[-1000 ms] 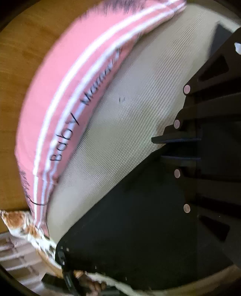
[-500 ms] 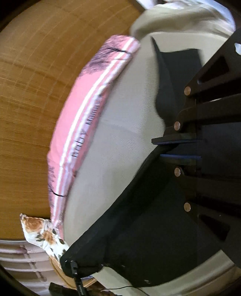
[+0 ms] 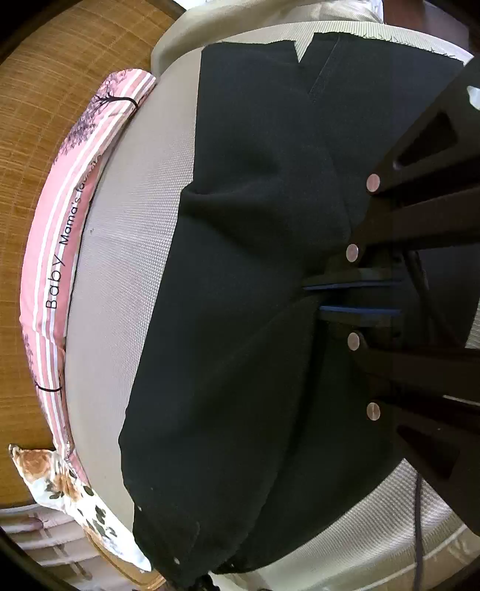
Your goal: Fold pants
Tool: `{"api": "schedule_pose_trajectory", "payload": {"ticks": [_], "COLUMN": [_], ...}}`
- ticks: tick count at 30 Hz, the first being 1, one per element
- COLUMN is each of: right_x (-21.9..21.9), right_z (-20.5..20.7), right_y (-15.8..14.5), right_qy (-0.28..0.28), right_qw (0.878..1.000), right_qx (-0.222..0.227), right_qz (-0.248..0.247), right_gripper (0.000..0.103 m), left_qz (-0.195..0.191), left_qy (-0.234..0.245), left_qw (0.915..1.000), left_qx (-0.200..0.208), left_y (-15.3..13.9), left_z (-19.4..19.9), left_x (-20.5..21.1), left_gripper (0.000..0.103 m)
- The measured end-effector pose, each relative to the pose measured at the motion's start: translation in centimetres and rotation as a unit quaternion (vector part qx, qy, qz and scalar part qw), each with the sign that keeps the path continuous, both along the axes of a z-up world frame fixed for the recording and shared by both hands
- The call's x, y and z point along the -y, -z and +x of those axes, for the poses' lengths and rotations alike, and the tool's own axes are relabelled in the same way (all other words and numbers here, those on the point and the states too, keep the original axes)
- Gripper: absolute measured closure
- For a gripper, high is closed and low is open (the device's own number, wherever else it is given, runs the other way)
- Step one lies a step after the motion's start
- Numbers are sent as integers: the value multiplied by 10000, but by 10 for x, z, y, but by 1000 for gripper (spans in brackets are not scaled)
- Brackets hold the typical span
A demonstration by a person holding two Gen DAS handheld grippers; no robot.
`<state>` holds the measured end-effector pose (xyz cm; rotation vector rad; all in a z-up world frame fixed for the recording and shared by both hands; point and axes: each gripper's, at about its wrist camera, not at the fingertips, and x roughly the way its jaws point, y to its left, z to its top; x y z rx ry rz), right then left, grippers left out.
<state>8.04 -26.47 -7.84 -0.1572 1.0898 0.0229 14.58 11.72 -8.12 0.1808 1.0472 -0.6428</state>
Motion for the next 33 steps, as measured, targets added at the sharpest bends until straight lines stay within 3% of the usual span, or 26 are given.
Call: {"api": "schedule_pose_trajectory", "payload": {"ticks": [1,4,8,11,13,15,18,23,25,28,33], "right_x": [-1,-2,-3,-2,1,8,19,34,37,42,55], "right_z": [0,-4,-16,-29,-38,-47,-57,-66,-67,-66,-66], "right_y": [0,-3,-14,-19,-22,-24,-22,-11,-6,1,17], "right_qy": [21,126,252,361,493,665,930,1301,1392,1577,1962], "right_qw": [10000,9999,9993,9986,9975,9950,9872,9623,9523,9354,9105], "right_qx": [19,112,272,360,397,413,420,324,290,238,171], "right_qz": [-20,-37,24,158,306,622,1227,2366,2700,3156,3637], "right_gripper": [91,85,68,67,67,67,66,65,65,65,65], "left_qz": [69,447,598,686,734,470,-411,-1856,-2162,-2271,-2417], "left_qy": [-9,-141,-361,-674,-991,-1415,-1982,-2548,-2748,-3027,-3458], "left_qw": [10000,9989,9975,9953,9922,9874,9712,9321,9156,9035,8880], "left_qx": [2,52,50,-54,-178,-536,-1260,-1783,-1987,-2011,-1827], "left_y": [-2,-7,-18,-23,-26,-26,-25,-21,-12,-3,2], "left_z": [-2,-9,-22,-30,-38,-46,-54,-66,-64,-62,-58], "left_x": [1,-1,-13,-27,-37,-50,-67,-73,-70,-67,-69], "left_gripper": [77,50,41,31,30,30,30,30,30,34,64]}}
